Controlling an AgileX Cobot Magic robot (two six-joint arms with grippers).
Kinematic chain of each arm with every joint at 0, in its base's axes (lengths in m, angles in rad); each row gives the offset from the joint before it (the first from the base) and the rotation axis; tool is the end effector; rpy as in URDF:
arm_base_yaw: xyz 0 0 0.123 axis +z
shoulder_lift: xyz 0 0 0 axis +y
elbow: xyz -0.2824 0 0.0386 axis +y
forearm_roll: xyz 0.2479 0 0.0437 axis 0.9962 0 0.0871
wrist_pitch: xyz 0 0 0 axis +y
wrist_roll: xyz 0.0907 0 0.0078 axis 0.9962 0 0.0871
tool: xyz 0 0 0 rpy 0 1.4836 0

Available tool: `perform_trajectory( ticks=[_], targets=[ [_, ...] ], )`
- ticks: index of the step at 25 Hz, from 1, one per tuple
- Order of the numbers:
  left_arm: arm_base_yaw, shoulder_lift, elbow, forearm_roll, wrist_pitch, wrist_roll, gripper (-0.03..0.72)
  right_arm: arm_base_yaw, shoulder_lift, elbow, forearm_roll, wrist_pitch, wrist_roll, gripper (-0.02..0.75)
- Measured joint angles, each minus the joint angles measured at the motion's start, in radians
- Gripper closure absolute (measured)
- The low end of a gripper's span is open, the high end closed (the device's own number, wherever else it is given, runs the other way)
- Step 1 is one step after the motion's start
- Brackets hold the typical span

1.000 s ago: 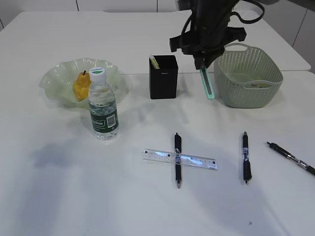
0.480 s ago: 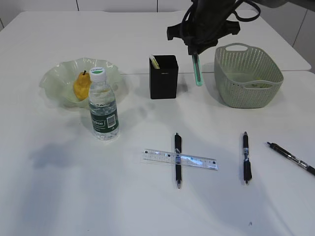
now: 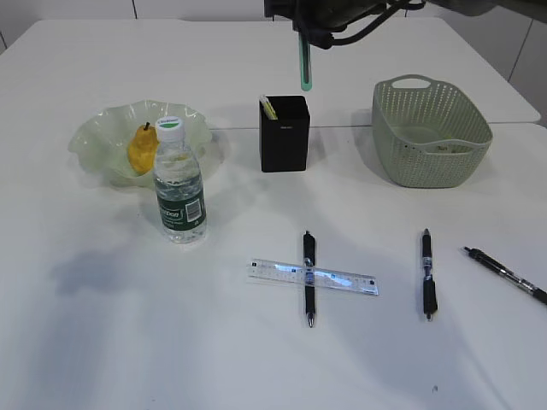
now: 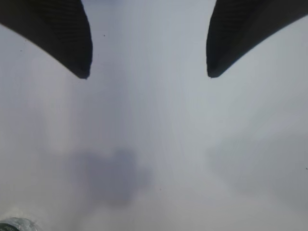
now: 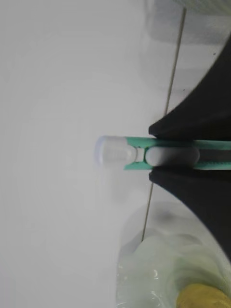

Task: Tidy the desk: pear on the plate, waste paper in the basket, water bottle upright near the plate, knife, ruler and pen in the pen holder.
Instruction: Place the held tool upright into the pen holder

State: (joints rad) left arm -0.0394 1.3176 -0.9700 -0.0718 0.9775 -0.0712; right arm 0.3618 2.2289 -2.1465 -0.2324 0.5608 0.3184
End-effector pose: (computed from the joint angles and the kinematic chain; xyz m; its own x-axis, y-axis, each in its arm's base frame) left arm 0.2439 -0.0150 0.2768 -0.9447 -0.0738 -0.3196 -0.0465 0.9946 -0.0923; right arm 0.5007 0.1776 0.2991 -0.5109 -0.0657 -0.8572 -0.1932 0.9803 0.0400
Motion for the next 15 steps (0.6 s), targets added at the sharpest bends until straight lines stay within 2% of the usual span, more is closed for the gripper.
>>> perform_trajectory(
  ticks=[15],
  targets=[
    [0.000,0.000,0.000,0.000,-0.002,0.000,0.167,0.000,0.152,0.005,-0.006,-0.281,-0.002,0.612]
  ],
)
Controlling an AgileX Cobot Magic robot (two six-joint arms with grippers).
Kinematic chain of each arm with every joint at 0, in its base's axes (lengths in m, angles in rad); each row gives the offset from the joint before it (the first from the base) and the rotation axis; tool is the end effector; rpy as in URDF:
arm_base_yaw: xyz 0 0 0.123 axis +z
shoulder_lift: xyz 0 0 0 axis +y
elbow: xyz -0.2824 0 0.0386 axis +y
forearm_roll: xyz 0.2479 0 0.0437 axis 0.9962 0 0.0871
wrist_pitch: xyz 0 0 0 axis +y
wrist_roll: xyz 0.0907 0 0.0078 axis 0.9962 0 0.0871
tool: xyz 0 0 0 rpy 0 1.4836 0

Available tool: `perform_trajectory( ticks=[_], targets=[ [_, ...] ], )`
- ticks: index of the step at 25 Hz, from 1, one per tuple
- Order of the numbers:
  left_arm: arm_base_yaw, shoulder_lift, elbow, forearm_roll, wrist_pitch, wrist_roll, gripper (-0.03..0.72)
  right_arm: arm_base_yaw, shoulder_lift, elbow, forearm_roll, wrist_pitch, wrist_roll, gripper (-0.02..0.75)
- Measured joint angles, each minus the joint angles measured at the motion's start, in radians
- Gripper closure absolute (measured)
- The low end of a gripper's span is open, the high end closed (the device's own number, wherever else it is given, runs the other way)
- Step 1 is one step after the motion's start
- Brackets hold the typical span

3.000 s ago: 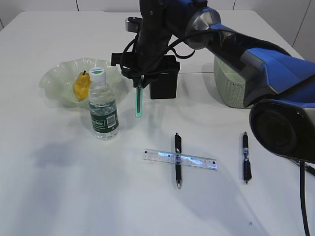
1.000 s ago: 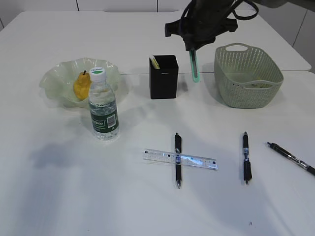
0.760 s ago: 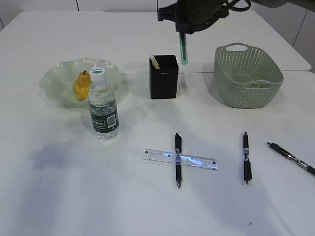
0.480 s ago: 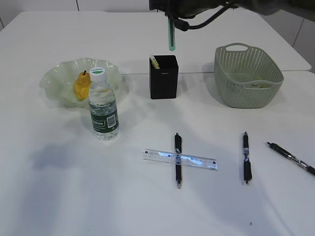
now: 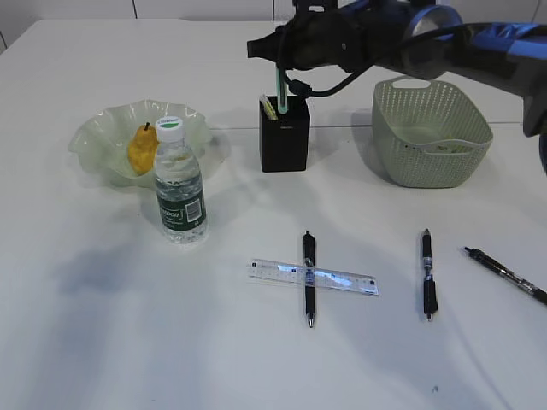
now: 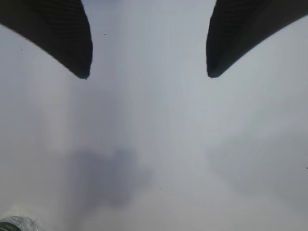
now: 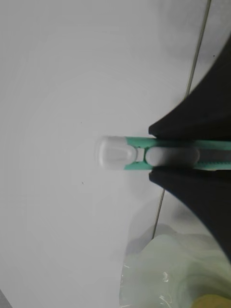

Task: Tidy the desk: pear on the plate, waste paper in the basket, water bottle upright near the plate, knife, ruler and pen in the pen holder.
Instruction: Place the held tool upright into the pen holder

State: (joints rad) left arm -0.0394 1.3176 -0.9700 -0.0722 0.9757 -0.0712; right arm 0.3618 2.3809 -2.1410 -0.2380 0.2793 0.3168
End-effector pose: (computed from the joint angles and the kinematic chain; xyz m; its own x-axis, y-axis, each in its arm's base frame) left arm 0.2440 -0.0151 0.2769 -0.9441 -0.0742 -0.3213 -0.0465 0.9946 -0.0928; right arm 0.5306 0.1945 0.2357 -0.4098 -0.0616 -0.9101 -0.2629 0.9633 0.0531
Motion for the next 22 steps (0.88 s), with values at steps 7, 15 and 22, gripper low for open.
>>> perform_trajectory(
  ticks=[7,15,22],
  targets=[
    [0.000,0.000,0.000,0.000,0.000,0.000,0.167,0.000,0.026,0.000,-0.018,-0.050,0.000,0.612],
    [0.000,0.000,0.000,-0.002,0.000,0.000,0.167,-0.001,0.074,0.000,-0.038,-0.105,-0.002,0.612],
    [0.000,0.000,0.000,-0.002,0.000,0.000,0.167,-0.001,0.103,0.000,-0.053,-0.119,-0.002,0.611]
  ],
)
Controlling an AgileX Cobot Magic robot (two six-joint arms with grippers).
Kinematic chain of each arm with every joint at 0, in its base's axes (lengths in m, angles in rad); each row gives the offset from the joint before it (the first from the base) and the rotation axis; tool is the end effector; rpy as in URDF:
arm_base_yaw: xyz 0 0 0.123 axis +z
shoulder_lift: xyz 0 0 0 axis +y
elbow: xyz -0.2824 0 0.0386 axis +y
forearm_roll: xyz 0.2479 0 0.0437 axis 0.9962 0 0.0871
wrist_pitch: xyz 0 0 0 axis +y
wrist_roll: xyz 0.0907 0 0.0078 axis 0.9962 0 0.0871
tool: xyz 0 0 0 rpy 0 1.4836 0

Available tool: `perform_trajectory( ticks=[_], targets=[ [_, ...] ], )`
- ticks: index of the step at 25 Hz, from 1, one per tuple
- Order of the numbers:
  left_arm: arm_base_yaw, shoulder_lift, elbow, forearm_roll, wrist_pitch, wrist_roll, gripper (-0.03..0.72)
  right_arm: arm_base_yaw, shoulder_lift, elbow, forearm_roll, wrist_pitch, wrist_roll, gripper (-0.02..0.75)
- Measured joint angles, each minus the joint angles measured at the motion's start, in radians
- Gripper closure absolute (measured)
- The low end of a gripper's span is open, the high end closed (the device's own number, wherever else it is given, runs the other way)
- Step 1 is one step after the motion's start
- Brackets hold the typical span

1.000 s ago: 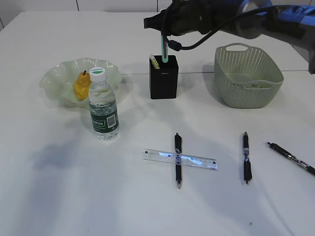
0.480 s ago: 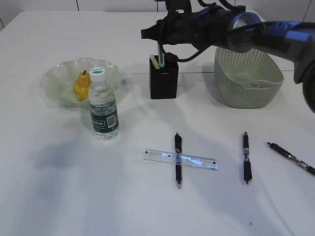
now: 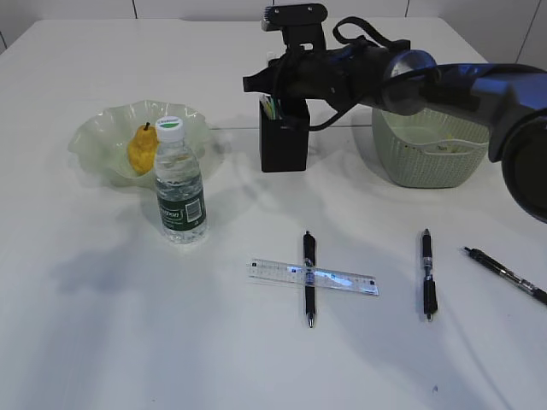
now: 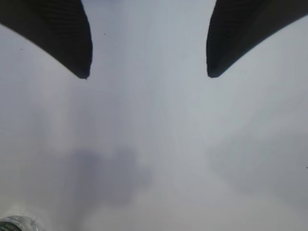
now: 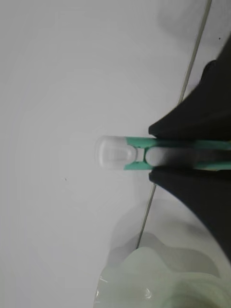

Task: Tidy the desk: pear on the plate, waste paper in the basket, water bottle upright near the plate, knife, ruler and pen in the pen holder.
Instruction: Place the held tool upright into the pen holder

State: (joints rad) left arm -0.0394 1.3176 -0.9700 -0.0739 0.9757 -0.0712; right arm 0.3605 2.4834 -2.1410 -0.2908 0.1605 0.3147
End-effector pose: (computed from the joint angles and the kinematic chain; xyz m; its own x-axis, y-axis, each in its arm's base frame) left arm 0.2440 -0.0152 0.2769 -0.9441 -0.0751 -0.3211 -0.0470 0.9944 -0.0944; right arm 0.5429 0.2002 0.1869 -0.3806 -0.1142 -0.9176 -0.3027 0.9531 0.0069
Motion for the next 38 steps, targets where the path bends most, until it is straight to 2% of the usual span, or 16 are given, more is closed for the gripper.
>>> perform_trajectory(
  ticks=[4,7,9,15,21,23,31,34,38],
  targets=[
    [0.000,0.000,0.000,0.000,-0.003,0.000,0.167,0.000,0.000,0.000,-0.009,0.000,0.000,0.564],
    [0.000,0.000,0.000,0.000,-0.010,0.000,0.167,-0.003,0.000,0.000,-0.013,-0.006,0.000,0.454],
    [0.000,0.000,0.000,0.000,-0.012,0.000,0.167,-0.006,0.000,0.000,-0.013,-0.018,0.000,0.409],
    [0.000,0.000,0.000,0.000,-0.015,0.000,0.167,-0.006,-0.017,0.000,-0.013,0.027,0.002,0.384],
    [0.000,0.000,0.000,0.000,-0.017,0.000,0.167,-0.006,-0.074,0.000,0.016,0.249,-0.005,0.384],
    [0.000,0.000,0.000,0.000,-0.017,0.000,0.167,-0.006,-0.106,0.000,0.046,0.356,-0.067,0.384],
    [0.000,0.000,0.000,0.000,-0.017,0.000,0.167,-0.032,-0.262,0.000,0.325,0.700,-0.421,0.384],
    [0.000,0.000,0.000,0.000,-0.017,0.000,0.167,-0.049,-0.329,0.000,0.351,0.834,-0.447,0.384],
    [0.000,0.000,0.000,0.000,-0.010,0.000,0.167,-0.086,-0.442,0.013,0.356,0.922,-0.451,0.384]
  ],
)
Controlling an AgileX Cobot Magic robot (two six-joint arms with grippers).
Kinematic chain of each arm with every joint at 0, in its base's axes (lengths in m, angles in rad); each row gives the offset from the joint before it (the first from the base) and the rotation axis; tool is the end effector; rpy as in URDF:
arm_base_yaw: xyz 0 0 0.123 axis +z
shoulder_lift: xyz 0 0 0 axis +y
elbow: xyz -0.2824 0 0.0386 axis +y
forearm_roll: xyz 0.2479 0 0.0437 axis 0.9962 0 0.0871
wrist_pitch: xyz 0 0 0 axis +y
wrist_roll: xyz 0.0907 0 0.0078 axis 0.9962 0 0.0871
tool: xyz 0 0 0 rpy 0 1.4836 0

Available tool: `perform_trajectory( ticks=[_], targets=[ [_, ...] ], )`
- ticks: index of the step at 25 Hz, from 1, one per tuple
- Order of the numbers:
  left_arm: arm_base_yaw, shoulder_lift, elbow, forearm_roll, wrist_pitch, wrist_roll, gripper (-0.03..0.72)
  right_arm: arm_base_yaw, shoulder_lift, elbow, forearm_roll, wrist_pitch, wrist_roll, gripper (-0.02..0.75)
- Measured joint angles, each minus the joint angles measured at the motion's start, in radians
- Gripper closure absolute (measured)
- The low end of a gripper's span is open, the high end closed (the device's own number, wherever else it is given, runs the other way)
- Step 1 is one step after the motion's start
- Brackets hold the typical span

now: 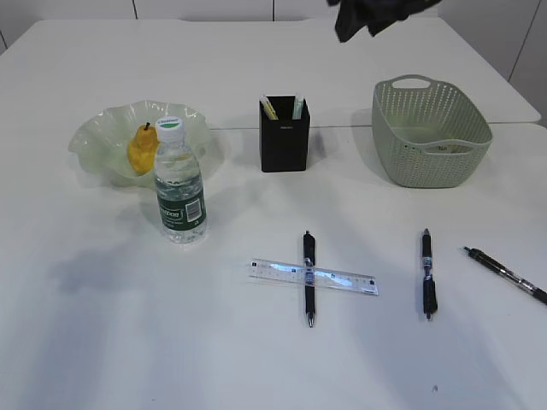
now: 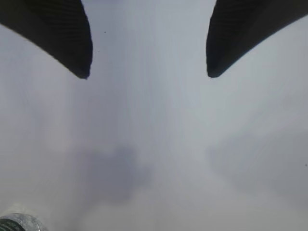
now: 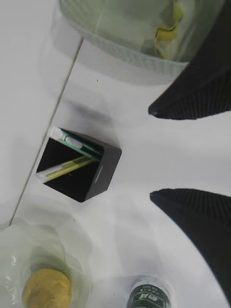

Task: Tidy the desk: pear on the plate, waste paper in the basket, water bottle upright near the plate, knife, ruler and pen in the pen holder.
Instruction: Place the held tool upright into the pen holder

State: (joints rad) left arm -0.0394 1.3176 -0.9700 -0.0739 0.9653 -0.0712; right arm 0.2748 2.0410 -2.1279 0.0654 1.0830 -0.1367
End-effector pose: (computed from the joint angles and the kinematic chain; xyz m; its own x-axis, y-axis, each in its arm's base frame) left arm 0.2449 -0.0152 0.2772 -0.9406 -0.0759 -0.3309 -0.0467 0.9944 -0.0951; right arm 0.4426 0.1303 0.3506 -0.7222 -0.3134 -0.6167 -0.3837 0.9233 -0.0199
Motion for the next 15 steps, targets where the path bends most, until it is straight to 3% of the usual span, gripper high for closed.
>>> perform_trajectory(
  ticks=[6,15],
  targets=[
    [0.000,0.000,0.000,0.000,0.007,0.000,0.168,-0.037,-0.189,0.135,0.000,0.046,0.000,0.384],
    [0.000,0.000,0.000,0.000,0.007,0.000,0.167,-0.050,-0.338,0.491,0.030,0.137,0.002,0.384]
  ],
)
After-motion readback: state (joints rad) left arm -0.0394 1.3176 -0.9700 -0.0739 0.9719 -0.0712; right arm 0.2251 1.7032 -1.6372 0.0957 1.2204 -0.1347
